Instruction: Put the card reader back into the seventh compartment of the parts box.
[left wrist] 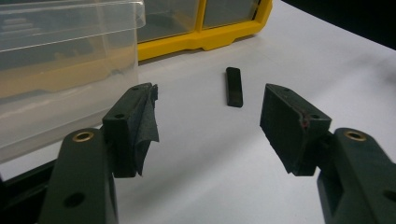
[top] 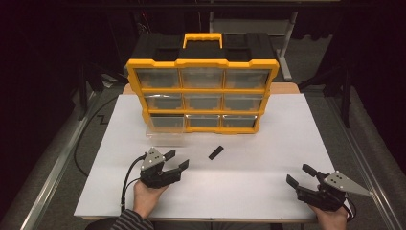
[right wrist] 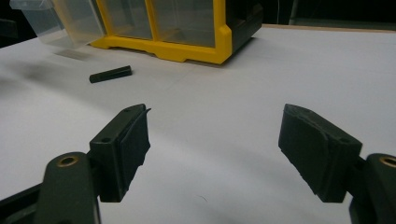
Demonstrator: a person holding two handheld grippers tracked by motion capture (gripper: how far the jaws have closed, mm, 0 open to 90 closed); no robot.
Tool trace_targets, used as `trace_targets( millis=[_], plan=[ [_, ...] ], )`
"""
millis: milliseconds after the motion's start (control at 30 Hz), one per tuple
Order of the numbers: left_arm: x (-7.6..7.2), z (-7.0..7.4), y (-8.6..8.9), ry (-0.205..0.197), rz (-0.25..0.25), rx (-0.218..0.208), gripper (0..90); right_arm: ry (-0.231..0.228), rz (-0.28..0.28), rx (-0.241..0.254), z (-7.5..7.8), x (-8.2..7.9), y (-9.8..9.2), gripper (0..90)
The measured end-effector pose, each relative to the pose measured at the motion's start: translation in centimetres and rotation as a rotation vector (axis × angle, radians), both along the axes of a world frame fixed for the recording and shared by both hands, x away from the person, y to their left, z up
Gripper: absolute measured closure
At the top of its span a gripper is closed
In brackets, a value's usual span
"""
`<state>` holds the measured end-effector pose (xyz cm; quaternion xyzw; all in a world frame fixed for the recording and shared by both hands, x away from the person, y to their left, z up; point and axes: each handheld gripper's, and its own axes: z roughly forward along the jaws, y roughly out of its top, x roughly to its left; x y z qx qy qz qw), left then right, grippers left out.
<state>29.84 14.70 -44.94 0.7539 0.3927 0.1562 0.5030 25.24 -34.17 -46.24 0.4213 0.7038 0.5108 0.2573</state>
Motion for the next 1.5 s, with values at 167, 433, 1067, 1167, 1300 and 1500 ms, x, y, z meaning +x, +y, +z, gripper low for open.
trace_targets(
  millis=[167,433,1067,1167,1300,1500],
  plan=[
    [0.2,0.0,-0.4,0.004,-0.009,0.005,36.7,-0.001,0.000,0.000,0.0,0.0,0.0,25.0],
    [0.5,0.0,-1.3,0.007,-0.027,0.017,36.7,-0.007,0.000,-0.001,0.0,0.0,0.0,25.0],
    [1.6,0.2,-3.8,0.019,-0.068,0.015,37.0,-0.007,0.005,-0.001,0.0,0.0,0.0,25.0],
    [1.8,0.2,-4.2,0.022,-0.074,0.023,36.9,-0.004,0.006,-0.002,0.0,0.0,0.0,25.0],
    [2.0,0.2,-4.8,0.024,-0.084,0.031,36.9,-0.007,0.007,-0.002,0.0,0.0,0.0,25.0],
    [2.6,0.2,-5.7,0.029,-0.101,0.045,36.9,-0.005,0.009,-0.004,0.0,0.0,0.0,25.0]
  ],
)
